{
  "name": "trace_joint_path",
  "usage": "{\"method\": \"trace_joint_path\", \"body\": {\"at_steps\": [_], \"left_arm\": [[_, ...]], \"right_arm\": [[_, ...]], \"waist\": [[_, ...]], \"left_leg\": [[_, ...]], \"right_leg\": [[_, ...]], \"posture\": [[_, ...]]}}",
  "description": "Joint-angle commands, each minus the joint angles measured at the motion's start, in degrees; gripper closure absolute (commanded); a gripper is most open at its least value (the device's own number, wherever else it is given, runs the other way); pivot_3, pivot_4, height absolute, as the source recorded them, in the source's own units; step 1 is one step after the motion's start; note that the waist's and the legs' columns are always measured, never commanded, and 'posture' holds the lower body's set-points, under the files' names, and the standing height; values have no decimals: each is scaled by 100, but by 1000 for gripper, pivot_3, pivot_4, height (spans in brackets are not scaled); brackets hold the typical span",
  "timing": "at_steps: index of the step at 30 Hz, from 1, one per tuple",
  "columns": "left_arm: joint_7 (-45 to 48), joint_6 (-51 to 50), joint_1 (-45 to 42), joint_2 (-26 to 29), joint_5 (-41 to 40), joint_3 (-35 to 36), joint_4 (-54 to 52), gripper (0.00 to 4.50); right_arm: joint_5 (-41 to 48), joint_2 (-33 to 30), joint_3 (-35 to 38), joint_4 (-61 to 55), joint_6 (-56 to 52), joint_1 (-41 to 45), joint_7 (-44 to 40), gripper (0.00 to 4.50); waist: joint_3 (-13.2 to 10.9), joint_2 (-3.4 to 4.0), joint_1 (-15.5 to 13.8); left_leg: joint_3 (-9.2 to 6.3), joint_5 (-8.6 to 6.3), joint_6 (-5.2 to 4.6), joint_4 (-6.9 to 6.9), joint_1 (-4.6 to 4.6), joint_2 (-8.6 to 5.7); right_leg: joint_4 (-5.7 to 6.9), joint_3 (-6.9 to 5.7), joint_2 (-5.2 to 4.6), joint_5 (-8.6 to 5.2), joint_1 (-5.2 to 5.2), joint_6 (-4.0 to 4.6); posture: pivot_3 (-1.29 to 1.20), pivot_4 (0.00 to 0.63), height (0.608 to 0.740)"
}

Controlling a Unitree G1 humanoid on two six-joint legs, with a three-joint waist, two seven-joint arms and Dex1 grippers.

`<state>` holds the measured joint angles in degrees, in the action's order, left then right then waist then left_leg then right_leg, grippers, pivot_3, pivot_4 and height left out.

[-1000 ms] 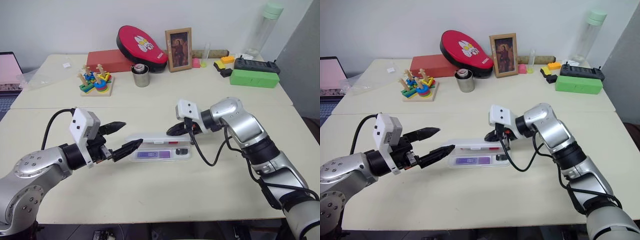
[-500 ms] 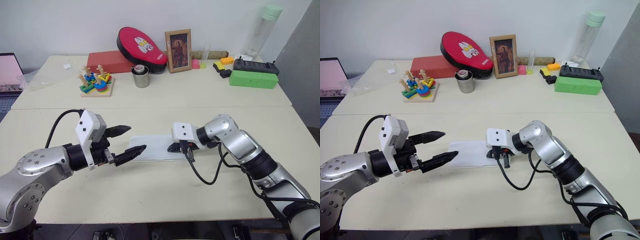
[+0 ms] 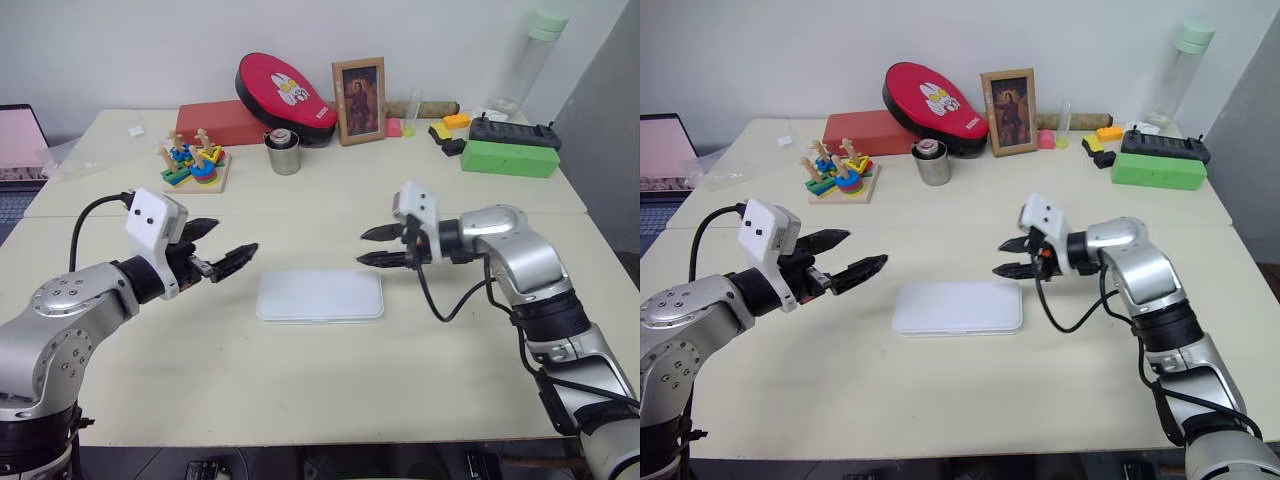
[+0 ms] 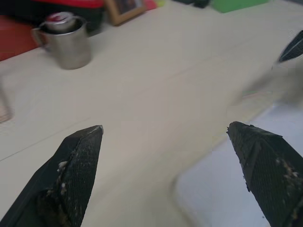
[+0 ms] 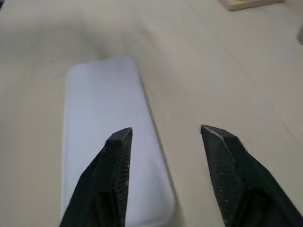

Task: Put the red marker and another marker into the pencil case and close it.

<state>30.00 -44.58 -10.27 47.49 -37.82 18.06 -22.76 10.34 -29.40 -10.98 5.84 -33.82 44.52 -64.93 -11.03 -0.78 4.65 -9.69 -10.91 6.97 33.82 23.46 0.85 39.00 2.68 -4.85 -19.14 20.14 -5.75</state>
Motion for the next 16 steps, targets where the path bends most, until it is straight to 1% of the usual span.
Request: {"method": "trace_joint_path", "body": {"at_steps": [1,2,6,8,10,12,16], "left_arm": [[55,408,75,114,481,170,496,0],[134,467,98,147,531,232,673,0],[444,757,182,328,799,312,1286,0],[632,842,363,474,893,386,1331,0],[782,773,627,550,791,742,1268,0],[851,723,788,562,740,963,1242,0],[825,630,1055,508,802,1168,1106,0]], "right_arm": [[66,-280,403,328,-13,-33,216,1140],[68,-367,456,400,-15,-60,237,797],[125,-604,690,527,-66,-178,394,72],[191,-769,803,378,-188,-417,403,72],[285,-932,894,94,-307,-780,357,72],[343,-1012,931,-81,-383,-960,380,72],[340,-964,878,-9,-348,-835,495,72]], "waist": [[0,0,0],[0,0,0],[-1,1,8],[-1,1,8],[-1,1,7],[-1,1,7],[-5,9,20]], "left_leg": [[1,0,0,-3,1,0],[1,0,0,-4,2,0],[2,0,0,-4,10,0],[2,0,0,-4,11,0],[3,0,-1,-6,16,0],[2,-1,-1,-6,32,1],[5,0,-1,1,32,1]], "right_leg": [[0,1,0,0,2,0],[0,1,0,0,3,0],[1,1,0,0,11,0],[1,1,0,0,12,0],[-4,1,0,0,12,0],[-6,0,0,-1,25,0],[7,5,0,0,30,1]], "posture": [[0,150,740],[0,150,740],[0,150,740],[0,150,740],[0,150,740],[0,150,740],[0,150,740]]}}
